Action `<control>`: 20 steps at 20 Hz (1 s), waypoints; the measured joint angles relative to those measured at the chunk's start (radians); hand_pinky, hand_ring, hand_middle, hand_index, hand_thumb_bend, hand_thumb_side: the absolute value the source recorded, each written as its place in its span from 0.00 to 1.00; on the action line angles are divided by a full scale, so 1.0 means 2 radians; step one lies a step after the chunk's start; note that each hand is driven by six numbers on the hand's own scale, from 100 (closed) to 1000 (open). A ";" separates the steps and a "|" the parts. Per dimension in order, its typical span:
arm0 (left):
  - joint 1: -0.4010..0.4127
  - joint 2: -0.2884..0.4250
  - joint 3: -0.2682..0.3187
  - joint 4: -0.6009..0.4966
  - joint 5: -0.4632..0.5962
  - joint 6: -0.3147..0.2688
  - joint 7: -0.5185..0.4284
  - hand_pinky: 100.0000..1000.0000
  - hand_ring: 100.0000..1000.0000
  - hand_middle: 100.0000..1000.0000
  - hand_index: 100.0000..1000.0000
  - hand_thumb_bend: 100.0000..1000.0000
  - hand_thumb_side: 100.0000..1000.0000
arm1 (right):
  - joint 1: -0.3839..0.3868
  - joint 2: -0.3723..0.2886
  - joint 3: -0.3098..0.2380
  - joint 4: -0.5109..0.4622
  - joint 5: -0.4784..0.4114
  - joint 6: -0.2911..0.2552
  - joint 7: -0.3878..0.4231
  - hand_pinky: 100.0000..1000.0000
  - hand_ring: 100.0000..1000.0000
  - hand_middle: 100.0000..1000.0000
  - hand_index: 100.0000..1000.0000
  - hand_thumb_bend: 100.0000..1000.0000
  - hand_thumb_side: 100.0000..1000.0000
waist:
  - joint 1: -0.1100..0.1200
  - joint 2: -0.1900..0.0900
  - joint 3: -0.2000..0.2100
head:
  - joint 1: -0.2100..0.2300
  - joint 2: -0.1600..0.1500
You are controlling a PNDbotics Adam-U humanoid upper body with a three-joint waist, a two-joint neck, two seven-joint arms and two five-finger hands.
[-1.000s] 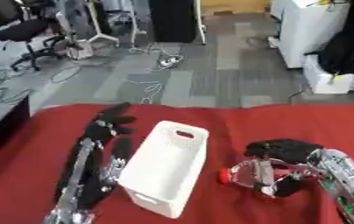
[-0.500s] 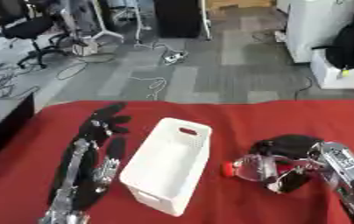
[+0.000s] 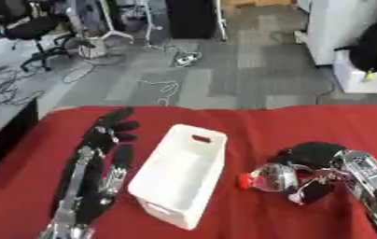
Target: Pick up objects on the table and place them in the box.
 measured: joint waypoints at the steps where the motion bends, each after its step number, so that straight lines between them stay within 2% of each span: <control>1: 0.000 0.000 0.000 -0.001 0.000 0.000 0.000 0.64 0.75 0.80 0.87 0.18 0.76 | -0.001 -0.001 0.000 0.002 0.003 0.000 -0.008 0.00 0.22 0.44 0.90 0.22 0.43 | 0.000 0.001 0.001 | 0.000 0.001; 2: 0.000 0.000 -0.001 -0.001 0.000 0.000 0.000 0.64 0.75 0.80 0.87 0.18 0.76 | -0.001 -0.002 0.000 0.003 0.005 0.000 -0.018 0.00 0.19 0.41 0.88 0.21 0.42 | 0.000 0.002 0.001 | 0.000 0.002; 3: -0.001 0.000 -0.002 -0.001 0.000 0.000 -0.001 0.64 0.75 0.80 0.87 0.18 0.76 | -0.001 -0.002 0.000 0.006 0.007 0.001 -0.030 0.00 0.10 0.32 0.82 0.19 0.39 | 0.000 0.002 0.001 | 0.000 0.003; 4: -0.002 0.000 -0.002 -0.001 0.000 0.000 -0.002 0.64 0.75 0.80 0.87 0.18 0.76 | -0.001 -0.002 -0.002 0.008 0.008 0.002 -0.044 0.00 0.11 0.33 0.83 0.19 0.40 | 0.001 0.002 0.002 | 0.000 0.003; 5: -0.002 0.000 -0.002 -0.001 0.000 0.000 -0.002 0.64 0.75 0.80 0.87 0.18 0.76 | -0.001 -0.002 -0.003 0.010 0.009 0.004 -0.059 0.00 0.01 0.22 0.73 0.15 0.37 | 0.001 0.003 0.002 | 0.000 0.003; 6: -0.002 0.000 -0.002 -0.001 0.000 0.001 -0.003 0.64 0.75 0.80 0.87 0.18 0.76 | -0.001 -0.002 -0.004 0.011 0.009 0.006 -0.074 0.00 0.02 0.23 0.74 0.16 0.37 | 0.002 0.004 0.002 | 0.000 0.003; 7: -0.002 0.000 -0.002 -0.001 0.000 0.001 -0.003 0.64 0.75 0.80 0.87 0.18 0.76 | 0.000 -0.002 -0.005 0.013 0.008 0.008 -0.089 0.00 0.00 0.15 0.67 0.12 0.36 | 0.002 0.004 0.002 | 0.000 0.003; 8: -0.002 0.000 -0.002 -0.001 0.000 0.001 -0.003 0.64 0.75 0.80 0.87 0.18 0.76 | 0.000 -0.002 -0.006 0.014 0.008 0.011 -0.105 0.00 0.00 0.13 0.65 0.11 0.36 | 0.002 0.004 0.002 | 0.000 0.003; 13: -0.002 0.000 -0.002 -0.001 0.000 0.001 -0.003 0.64 0.75 0.80 0.87 0.18 0.76 | 0.000 -0.007 -0.006 0.017 0.008 0.019 -0.152 0.00 0.00 0.15 0.61 0.09 0.38 | 0.001 0.004 0.001 | 0.000 0.004; 14: -0.001 0.000 -0.002 -0.001 0.000 0.001 -0.003 0.64 0.75 0.80 0.87 0.18 0.76 | 0.000 -0.008 -0.006 0.018 0.008 0.019 -0.155 0.00 0.00 0.15 0.61 0.09 0.38 | 0.001 0.002 0.000 | 0.000 0.004; 15: 0.000 0.000 -0.002 -0.001 0.000 0.001 -0.003 0.64 0.75 0.80 0.87 0.18 0.76 | 0.000 -0.009 -0.006 0.019 0.008 0.019 -0.157 0.00 0.04 0.19 0.62 0.06 0.42 | 0.000 0.000 -0.001 | 0.000 0.004; 17: 0.002 0.000 -0.002 -0.001 0.000 0.001 -0.003 0.64 0.75 0.80 0.87 0.19 0.76 | 0.000 -0.013 -0.006 0.019 0.009 0.018 -0.158 0.00 0.08 0.24 0.63 0.08 0.42 | -0.003 -0.005 -0.003 | 0.000 0.004; 20: 0.006 0.000 -0.002 0.000 0.000 0.001 -0.003 0.64 0.75 0.80 0.87 0.19 0.76 | -0.002 -0.018 -0.005 0.018 0.008 0.015 -0.155 0.00 0.09 0.25 0.63 0.08 0.42 | -0.005 -0.010 -0.007 | 0.002 0.004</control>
